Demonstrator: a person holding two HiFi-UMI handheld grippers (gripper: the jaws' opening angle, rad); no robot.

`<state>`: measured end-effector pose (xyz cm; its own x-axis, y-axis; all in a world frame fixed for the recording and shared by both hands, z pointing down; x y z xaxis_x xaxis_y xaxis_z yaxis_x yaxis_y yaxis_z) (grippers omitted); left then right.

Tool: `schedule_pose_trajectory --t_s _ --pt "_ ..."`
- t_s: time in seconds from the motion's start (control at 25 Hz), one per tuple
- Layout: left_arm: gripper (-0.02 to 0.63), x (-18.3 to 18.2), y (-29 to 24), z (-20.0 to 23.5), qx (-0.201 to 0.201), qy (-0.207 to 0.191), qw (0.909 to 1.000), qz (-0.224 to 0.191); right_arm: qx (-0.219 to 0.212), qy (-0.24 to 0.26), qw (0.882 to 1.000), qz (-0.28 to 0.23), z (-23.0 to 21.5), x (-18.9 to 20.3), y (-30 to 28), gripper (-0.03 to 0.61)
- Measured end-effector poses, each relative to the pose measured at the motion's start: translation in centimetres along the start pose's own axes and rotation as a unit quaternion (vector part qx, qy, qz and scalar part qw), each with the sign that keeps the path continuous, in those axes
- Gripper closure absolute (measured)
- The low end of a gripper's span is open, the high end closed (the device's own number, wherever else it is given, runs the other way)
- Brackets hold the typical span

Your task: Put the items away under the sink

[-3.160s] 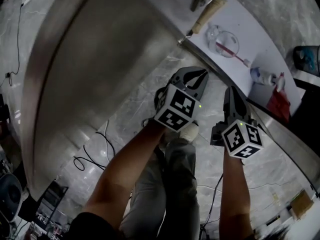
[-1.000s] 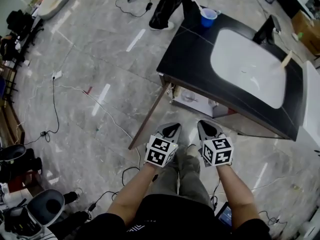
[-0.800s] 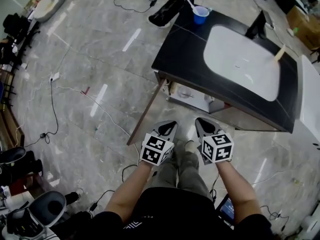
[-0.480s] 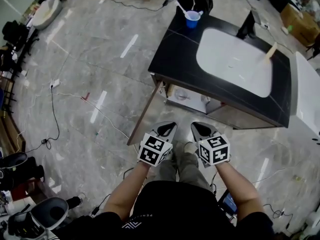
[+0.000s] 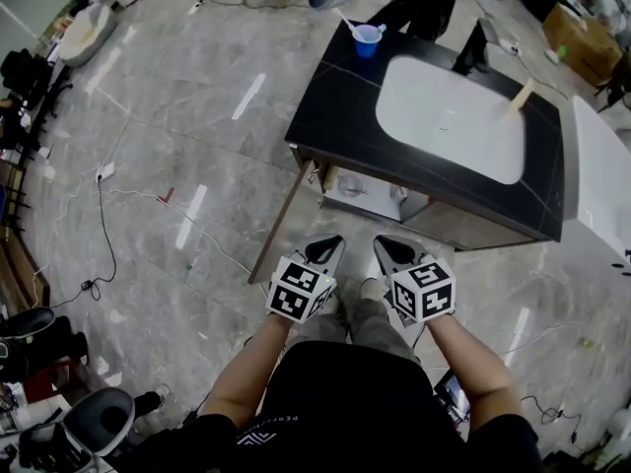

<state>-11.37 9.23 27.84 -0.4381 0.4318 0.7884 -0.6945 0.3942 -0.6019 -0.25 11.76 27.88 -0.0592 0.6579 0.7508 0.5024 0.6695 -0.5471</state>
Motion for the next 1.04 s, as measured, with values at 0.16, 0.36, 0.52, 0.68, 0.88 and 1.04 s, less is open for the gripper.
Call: schedule_pose_trajectory --t_s 0.16,0.36,0.52,0.68,0.88,1.04 --pt "0.600 -0.28 0.16 0.19 -0.001 0.003 1.0000 -0.003 0.002 0.001 1.000 -0.001 0.10 -0.01 0.17 0.545" --pt "0.600 -0.44 0.12 0.10 0.000 0.004 1.0000 -0.008 0.004 -0.004 1.000 -0.005 0.19 -0.01 0.17 0.545" --pt "0.600 -0.49 0.01 0.07 -0.002 0.005 0.9999 -0.010 0.004 -0.006 1.000 -0.009 0.27 -0.02 0.19 0.545" --pt "0.600 -0.40 -0.16 -0.08 -0.003 0.008 0.9999 -0.010 0.003 -0.010 1.000 -0.009 0.21 0.17 0.19 0.545" --pt "0.600 -0.11 -0.42 -0.25 -0.001 0.012 0.9999 -0.006 0.001 -0.015 1.000 -0.007 0.19 0.50 0.21 0.545" --pt "0.600 -0.07 -0.59 -0.25 0.004 0.014 0.9999 -0.001 0.001 -0.016 1.000 -0.006 0.09 0.48 0.20 0.545"
Point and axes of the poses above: the fingertips, and each gripper's own axes: y backward along the fingers, z to its left, x out of its underside, the point moved 4 cm from there along y, backward along the fingers, and after that the axes turned 3 degrees about -y, right-handed, at the moved point
